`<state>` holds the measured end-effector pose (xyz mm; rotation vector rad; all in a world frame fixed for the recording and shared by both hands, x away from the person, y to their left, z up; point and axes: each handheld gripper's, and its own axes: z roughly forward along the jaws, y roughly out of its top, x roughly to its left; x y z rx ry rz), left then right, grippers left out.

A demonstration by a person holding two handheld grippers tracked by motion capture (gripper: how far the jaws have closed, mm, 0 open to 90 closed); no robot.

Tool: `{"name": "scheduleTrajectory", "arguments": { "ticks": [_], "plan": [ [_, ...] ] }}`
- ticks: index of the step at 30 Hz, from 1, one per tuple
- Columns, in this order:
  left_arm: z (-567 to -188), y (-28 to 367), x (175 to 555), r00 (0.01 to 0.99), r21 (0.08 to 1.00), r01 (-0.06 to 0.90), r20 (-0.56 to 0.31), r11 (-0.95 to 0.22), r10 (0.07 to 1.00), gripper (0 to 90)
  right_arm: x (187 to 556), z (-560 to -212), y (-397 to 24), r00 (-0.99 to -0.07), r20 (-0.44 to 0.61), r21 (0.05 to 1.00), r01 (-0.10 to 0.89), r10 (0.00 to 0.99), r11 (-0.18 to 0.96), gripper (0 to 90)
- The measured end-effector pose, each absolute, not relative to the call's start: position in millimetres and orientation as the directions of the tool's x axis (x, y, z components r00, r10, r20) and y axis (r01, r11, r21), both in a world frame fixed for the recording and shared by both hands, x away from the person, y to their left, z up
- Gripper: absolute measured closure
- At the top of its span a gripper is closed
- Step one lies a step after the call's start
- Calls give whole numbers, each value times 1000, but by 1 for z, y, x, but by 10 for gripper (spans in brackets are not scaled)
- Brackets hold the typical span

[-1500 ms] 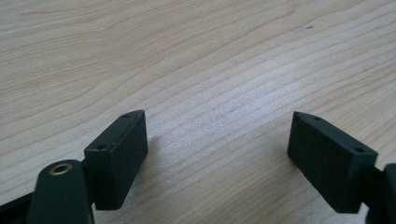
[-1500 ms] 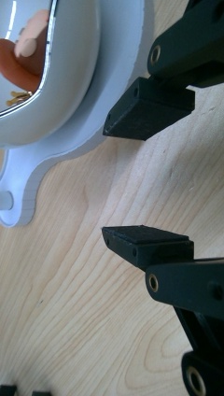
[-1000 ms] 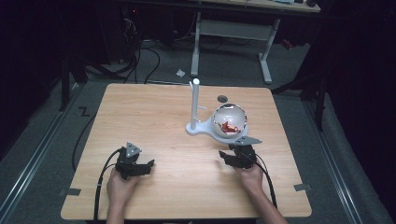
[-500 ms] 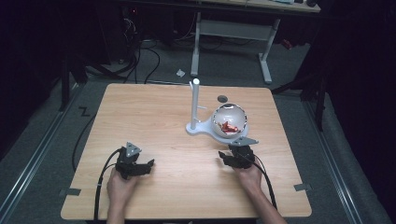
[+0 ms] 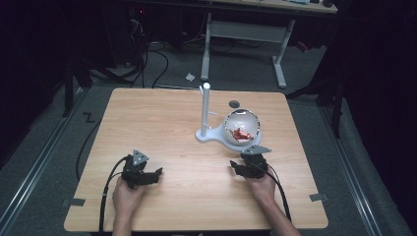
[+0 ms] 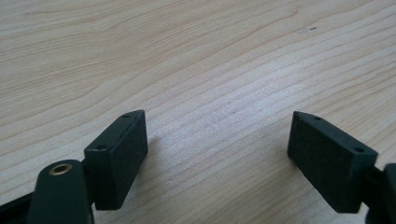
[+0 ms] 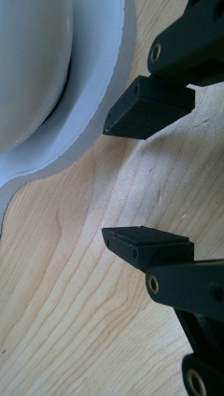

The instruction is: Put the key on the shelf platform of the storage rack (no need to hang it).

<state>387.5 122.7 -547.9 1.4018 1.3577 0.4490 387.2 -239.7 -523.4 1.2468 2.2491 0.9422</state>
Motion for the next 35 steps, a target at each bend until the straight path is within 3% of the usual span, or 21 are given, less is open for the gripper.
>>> {"name": "scheduleTrajectory", "arguments": {
  "ticks": [35],
  "plan": [
    [-548,123,387,277,851,470,-393,233,877,203,387,-531,-243,-513,-22,725,582,858,367,387]
  ]
}}
